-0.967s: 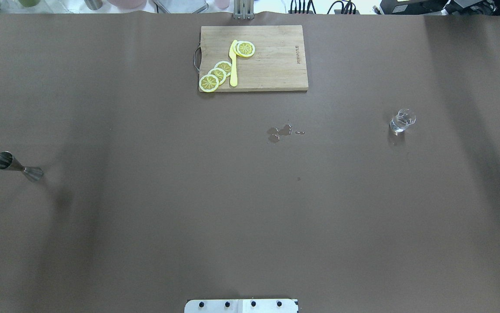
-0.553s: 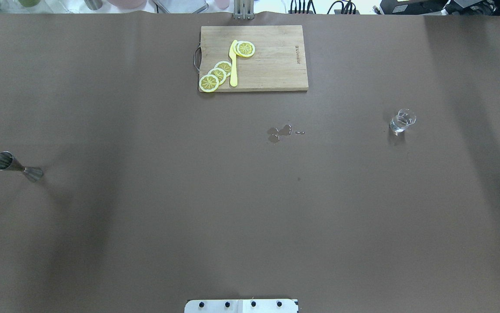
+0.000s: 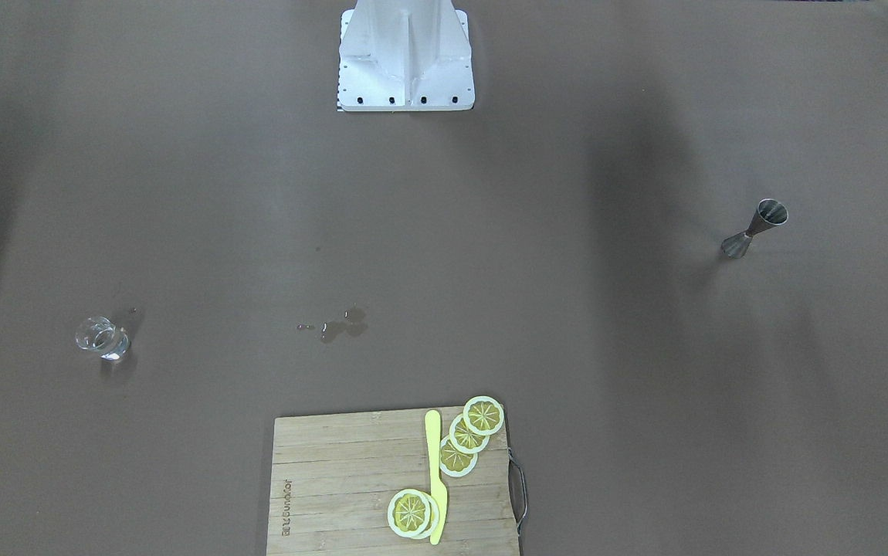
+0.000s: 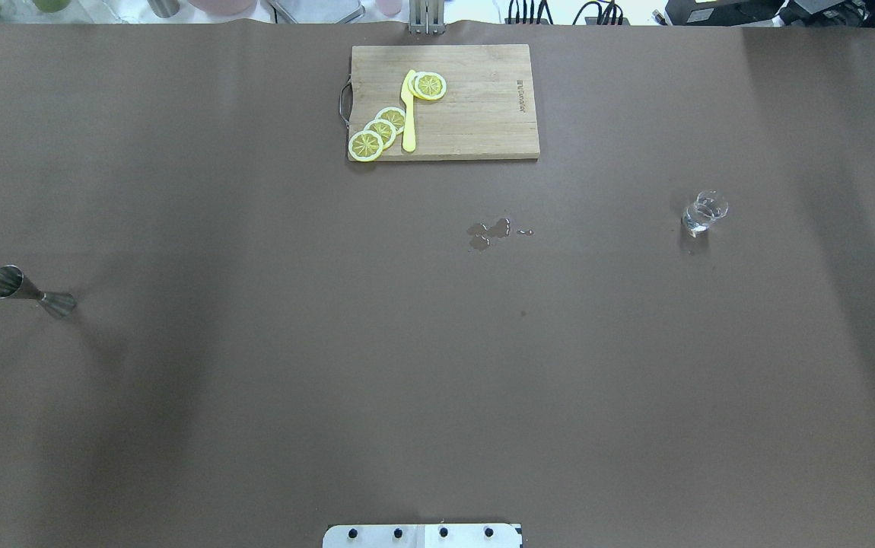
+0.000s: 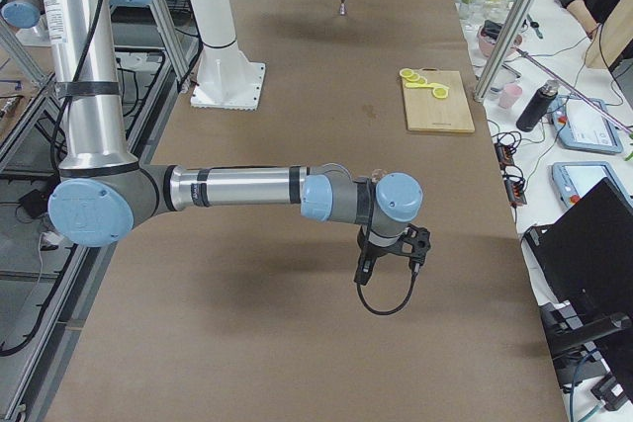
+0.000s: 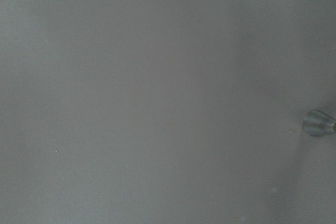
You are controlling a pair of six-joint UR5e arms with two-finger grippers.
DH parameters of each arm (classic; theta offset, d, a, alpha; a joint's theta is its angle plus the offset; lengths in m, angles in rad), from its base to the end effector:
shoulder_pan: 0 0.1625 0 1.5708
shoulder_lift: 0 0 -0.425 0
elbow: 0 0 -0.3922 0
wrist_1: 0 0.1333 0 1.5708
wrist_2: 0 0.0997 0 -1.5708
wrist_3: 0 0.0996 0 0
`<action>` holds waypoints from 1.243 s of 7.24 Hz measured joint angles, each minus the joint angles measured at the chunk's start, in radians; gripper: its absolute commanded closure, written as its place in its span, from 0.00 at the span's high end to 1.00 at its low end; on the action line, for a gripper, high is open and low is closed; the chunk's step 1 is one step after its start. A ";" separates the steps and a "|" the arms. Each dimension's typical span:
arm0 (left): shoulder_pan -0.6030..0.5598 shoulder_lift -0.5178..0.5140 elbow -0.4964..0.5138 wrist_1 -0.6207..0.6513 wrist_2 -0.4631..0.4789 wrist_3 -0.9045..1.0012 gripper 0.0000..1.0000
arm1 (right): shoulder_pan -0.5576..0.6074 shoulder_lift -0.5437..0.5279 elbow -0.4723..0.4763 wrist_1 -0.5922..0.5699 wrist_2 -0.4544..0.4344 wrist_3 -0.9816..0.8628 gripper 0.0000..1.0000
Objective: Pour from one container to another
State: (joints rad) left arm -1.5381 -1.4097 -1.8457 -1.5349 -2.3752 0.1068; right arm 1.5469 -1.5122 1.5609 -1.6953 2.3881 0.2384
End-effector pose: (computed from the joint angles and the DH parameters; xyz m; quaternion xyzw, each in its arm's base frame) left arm -0.0476 -0.4281 0.5986 0.0503 0.3896 0.0793 0.9162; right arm 0.0484 -0.5122 0.6432 -0.0864 -0.3891 0.1131 0.9101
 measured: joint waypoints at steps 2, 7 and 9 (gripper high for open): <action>0.000 0.011 -0.002 -0.003 -0.005 0.000 0.99 | -0.002 -0.039 -0.011 0.063 0.001 0.002 1.00; -0.002 0.014 -0.004 -0.005 -0.006 0.001 0.99 | -0.002 -0.048 -0.023 0.084 0.000 0.008 1.00; -0.002 0.014 -0.004 -0.005 -0.006 0.001 0.99 | -0.004 -0.037 -0.006 0.081 0.003 0.026 1.00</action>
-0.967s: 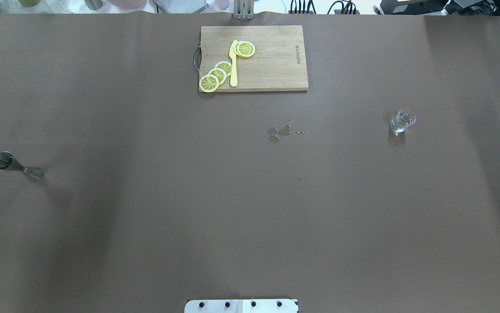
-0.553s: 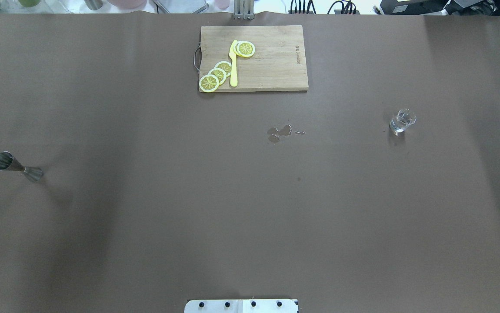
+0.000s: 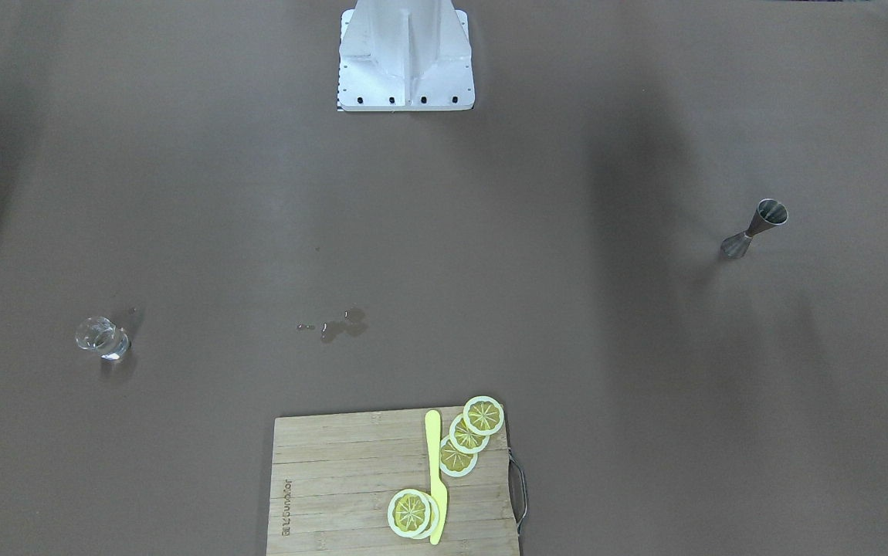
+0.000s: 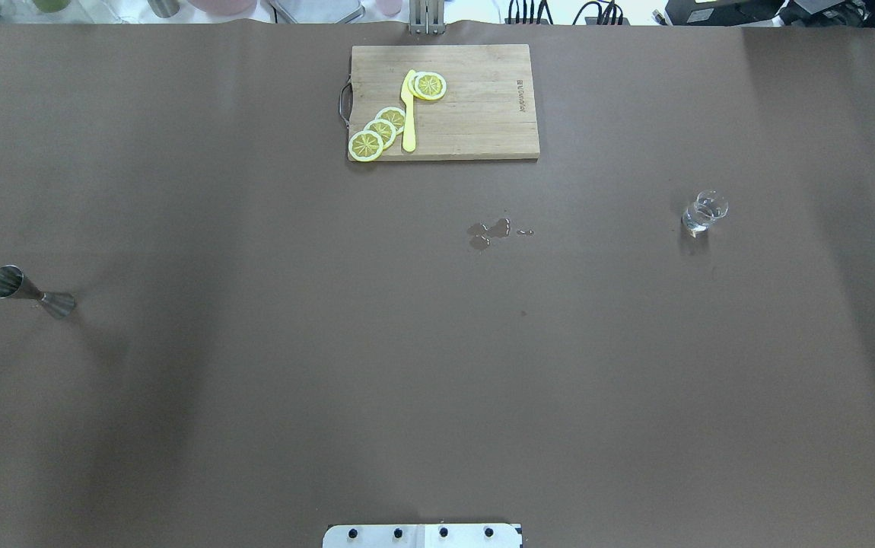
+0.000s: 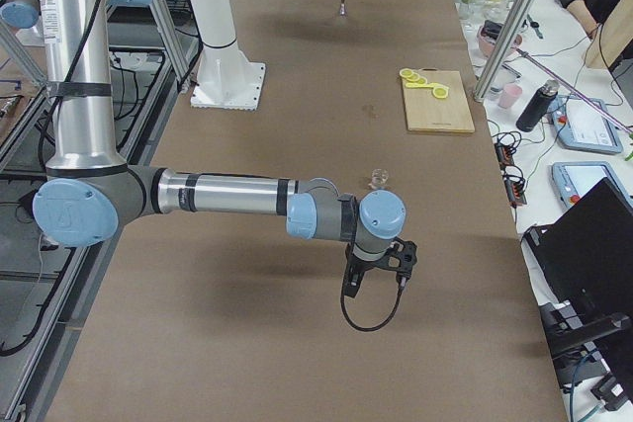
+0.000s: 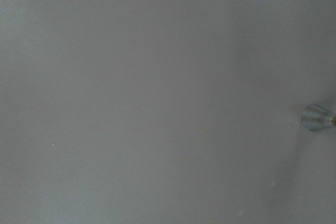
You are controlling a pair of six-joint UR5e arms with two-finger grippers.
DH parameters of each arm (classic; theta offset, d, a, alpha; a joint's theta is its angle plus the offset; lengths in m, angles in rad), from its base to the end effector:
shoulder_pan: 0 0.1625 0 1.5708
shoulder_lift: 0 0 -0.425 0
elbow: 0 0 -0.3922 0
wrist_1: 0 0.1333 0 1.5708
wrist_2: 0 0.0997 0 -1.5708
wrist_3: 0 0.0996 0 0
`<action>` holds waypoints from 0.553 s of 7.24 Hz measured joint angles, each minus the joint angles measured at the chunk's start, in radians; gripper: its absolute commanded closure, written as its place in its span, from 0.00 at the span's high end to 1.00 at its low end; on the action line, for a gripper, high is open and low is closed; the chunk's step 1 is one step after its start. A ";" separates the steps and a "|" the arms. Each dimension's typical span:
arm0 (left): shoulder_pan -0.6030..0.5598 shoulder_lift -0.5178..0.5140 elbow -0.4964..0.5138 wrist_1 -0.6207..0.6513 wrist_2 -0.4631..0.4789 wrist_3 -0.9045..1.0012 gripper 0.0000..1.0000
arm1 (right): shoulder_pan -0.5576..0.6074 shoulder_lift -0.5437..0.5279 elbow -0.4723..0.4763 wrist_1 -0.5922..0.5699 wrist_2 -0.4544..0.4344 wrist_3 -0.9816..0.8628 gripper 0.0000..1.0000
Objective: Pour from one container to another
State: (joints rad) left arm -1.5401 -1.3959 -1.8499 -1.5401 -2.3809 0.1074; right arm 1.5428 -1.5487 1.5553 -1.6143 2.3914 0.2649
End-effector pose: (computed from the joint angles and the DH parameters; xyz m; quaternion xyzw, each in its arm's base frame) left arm -0.0482 -0.4223 0.6014 0.0488 0.3922 0.0778 0.9153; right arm 0.0465 -0.5002 0.6563 -0.0749 -0.3921 0.1157 0.9096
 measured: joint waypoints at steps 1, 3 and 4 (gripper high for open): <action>0.000 0.001 0.000 0.000 0.000 0.000 0.99 | -0.001 0.001 0.020 -0.001 0.000 0.022 1.00; 0.000 0.004 0.000 0.000 0.000 0.000 0.99 | -0.001 -0.009 0.034 0.000 0.003 0.037 1.00; 0.000 0.004 0.001 0.000 0.000 0.000 0.99 | -0.001 -0.019 0.035 -0.002 0.007 0.039 1.00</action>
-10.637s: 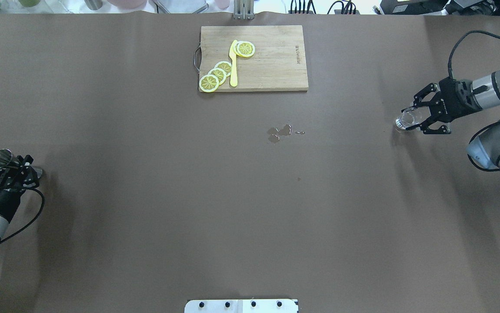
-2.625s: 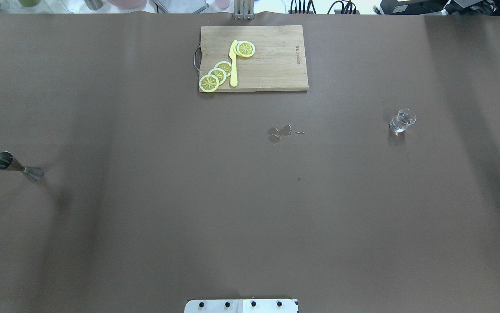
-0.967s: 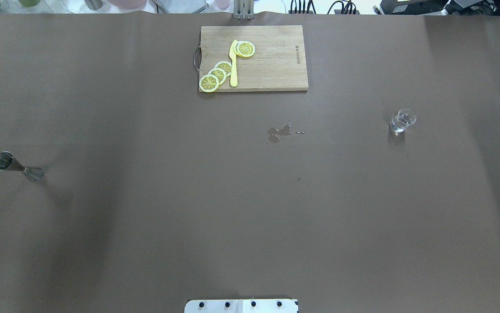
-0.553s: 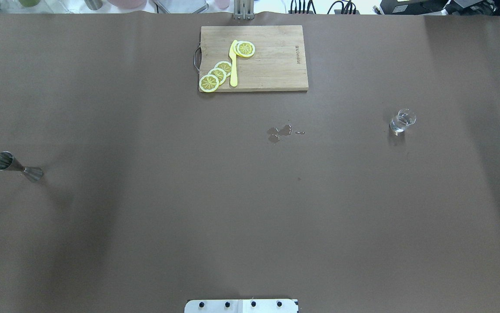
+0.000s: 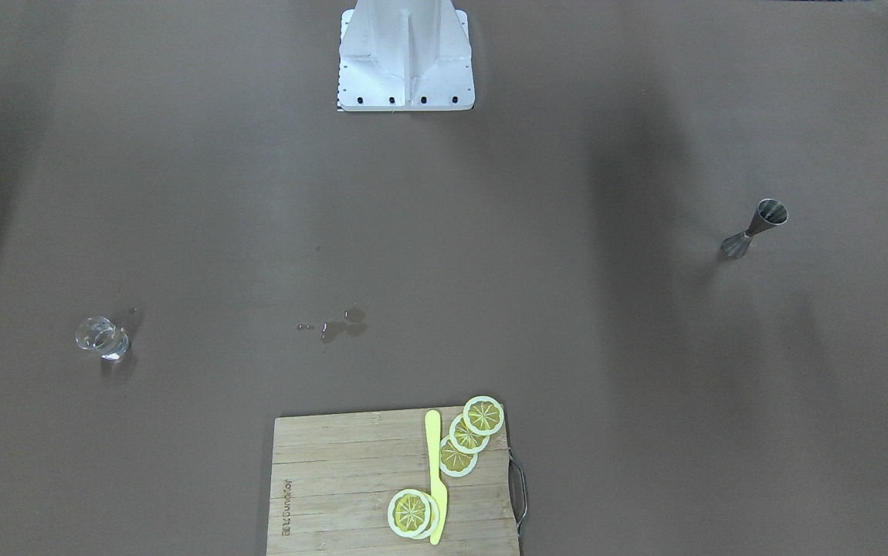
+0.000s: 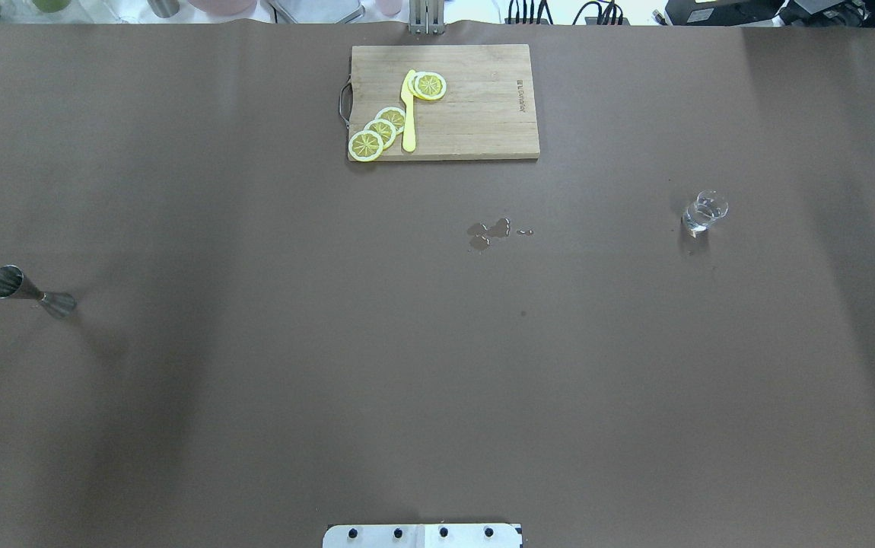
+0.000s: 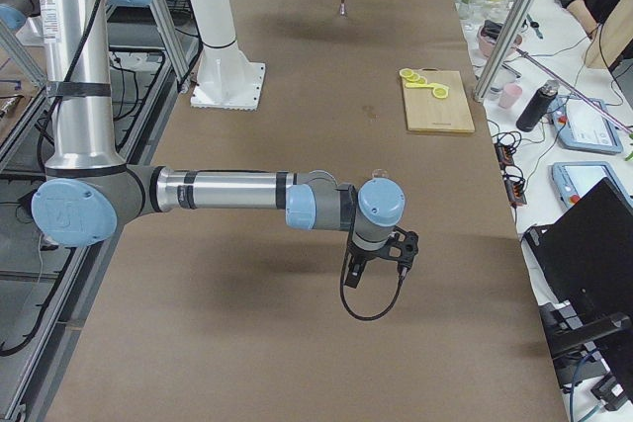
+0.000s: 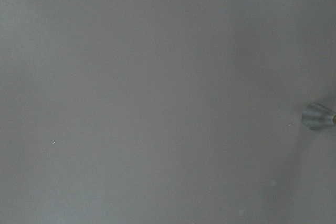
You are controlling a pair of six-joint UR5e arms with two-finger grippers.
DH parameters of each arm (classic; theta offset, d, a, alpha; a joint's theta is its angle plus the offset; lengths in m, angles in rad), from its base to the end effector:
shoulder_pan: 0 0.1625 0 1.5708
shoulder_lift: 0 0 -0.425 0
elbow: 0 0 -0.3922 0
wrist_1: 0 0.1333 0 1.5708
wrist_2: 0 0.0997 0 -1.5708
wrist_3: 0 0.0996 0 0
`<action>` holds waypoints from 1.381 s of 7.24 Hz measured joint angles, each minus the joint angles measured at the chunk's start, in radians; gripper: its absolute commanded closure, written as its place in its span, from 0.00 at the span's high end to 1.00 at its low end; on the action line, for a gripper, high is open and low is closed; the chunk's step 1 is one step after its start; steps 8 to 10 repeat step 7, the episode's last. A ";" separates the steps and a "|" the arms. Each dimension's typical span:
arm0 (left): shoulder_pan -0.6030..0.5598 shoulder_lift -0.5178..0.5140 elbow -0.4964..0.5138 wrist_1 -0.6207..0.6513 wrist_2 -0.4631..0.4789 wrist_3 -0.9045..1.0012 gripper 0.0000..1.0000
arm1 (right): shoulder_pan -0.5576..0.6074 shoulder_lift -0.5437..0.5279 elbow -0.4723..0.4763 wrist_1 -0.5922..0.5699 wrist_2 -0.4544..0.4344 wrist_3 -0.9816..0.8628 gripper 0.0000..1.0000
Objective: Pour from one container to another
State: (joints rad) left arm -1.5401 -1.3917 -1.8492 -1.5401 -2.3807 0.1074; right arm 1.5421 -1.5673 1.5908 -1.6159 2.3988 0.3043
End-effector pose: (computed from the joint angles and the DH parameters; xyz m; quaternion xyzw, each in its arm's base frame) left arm -0.0483 -0.4204 0.6035 0.0466 0.3922 0.0769 0.9155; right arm 0.0458 -0.4933 0.6478 -0.0764 -0.3950 0.1301 0.9062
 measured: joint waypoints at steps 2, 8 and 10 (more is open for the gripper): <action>0.000 0.000 0.001 0.000 0.000 0.000 0.99 | 0.000 -0.010 0.000 0.003 0.003 0.002 1.00; -0.001 0.000 0.001 0.000 0.000 0.000 0.99 | 0.000 -0.010 -0.001 0.003 0.002 0.000 1.00; -0.001 0.000 0.001 0.000 0.000 0.000 0.99 | 0.000 -0.010 -0.001 0.003 0.002 0.000 1.00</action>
